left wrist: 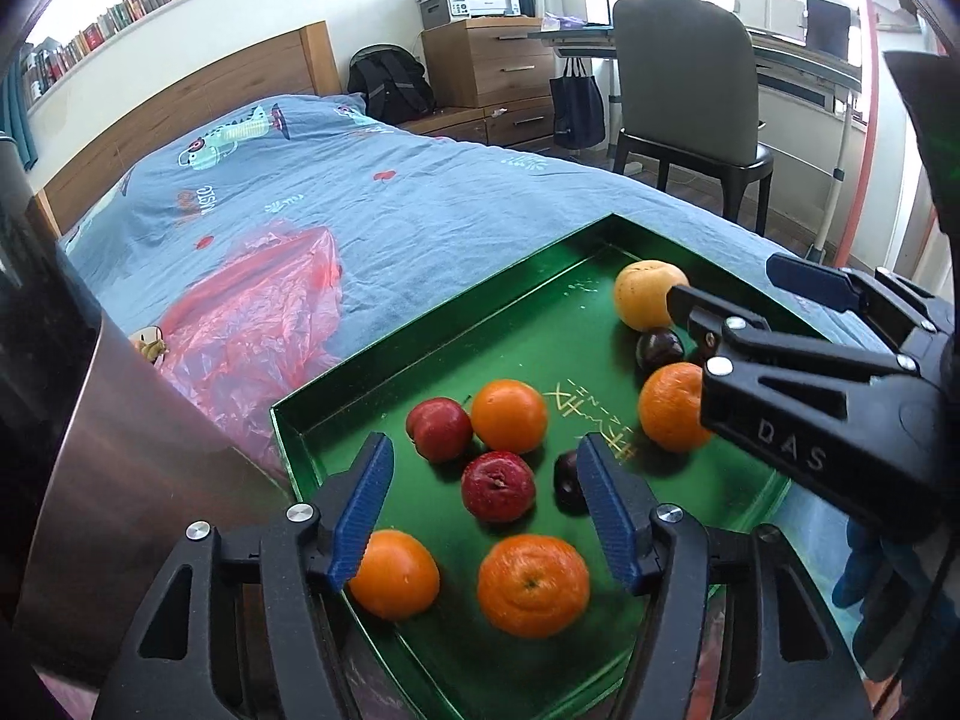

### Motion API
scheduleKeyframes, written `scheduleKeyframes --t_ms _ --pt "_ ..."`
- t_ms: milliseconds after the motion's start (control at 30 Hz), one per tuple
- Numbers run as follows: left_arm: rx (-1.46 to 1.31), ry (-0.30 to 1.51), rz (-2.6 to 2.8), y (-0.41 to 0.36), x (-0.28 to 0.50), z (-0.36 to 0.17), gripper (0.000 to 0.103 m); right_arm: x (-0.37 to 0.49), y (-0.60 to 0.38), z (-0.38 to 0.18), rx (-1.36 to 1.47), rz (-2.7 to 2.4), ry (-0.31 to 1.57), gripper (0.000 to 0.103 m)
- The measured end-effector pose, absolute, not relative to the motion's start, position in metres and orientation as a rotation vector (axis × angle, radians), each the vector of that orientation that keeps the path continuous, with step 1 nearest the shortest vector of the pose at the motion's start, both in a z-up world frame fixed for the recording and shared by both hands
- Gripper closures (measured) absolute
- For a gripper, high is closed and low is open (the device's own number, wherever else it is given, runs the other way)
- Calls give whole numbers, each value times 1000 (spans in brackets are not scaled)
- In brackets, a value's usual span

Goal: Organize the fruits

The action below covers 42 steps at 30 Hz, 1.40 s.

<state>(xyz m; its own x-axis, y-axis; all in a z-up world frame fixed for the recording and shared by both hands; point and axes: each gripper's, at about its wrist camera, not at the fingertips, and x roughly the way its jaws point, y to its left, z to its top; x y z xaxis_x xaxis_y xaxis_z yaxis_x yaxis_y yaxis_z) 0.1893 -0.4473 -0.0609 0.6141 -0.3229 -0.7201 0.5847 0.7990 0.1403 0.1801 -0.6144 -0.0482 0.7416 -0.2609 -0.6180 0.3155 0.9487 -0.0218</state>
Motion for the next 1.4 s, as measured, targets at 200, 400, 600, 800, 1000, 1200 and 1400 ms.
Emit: scheduleKeyframes --t_ms 200,400,600,800,1000,1200,1400 --pt "370 762 -596 -427 150 -47 45 154 -619 -36 135 -415 638 0" --pt "333 778 -675 -384 102 -35 40 129 -577 -42 148 -339 648 0" --pt "323 778 -565 -321 75 -31 28 107 -517 -57 93 -229 727 0" --pt "302 813 -394 -260 62 -31 14 74 -456 -57 56 -136 758 0" --pt "237 805 -347 -214 52 -26 14 53 -417 -43 12 -102 748 0" --pt "167 791 -324 -183 41 -13 14 39 -399 -16 -15 -79 714 0" --pt "154 765 -324 -179 39 -1 14 33 -396 3 -48 -108 698 0"
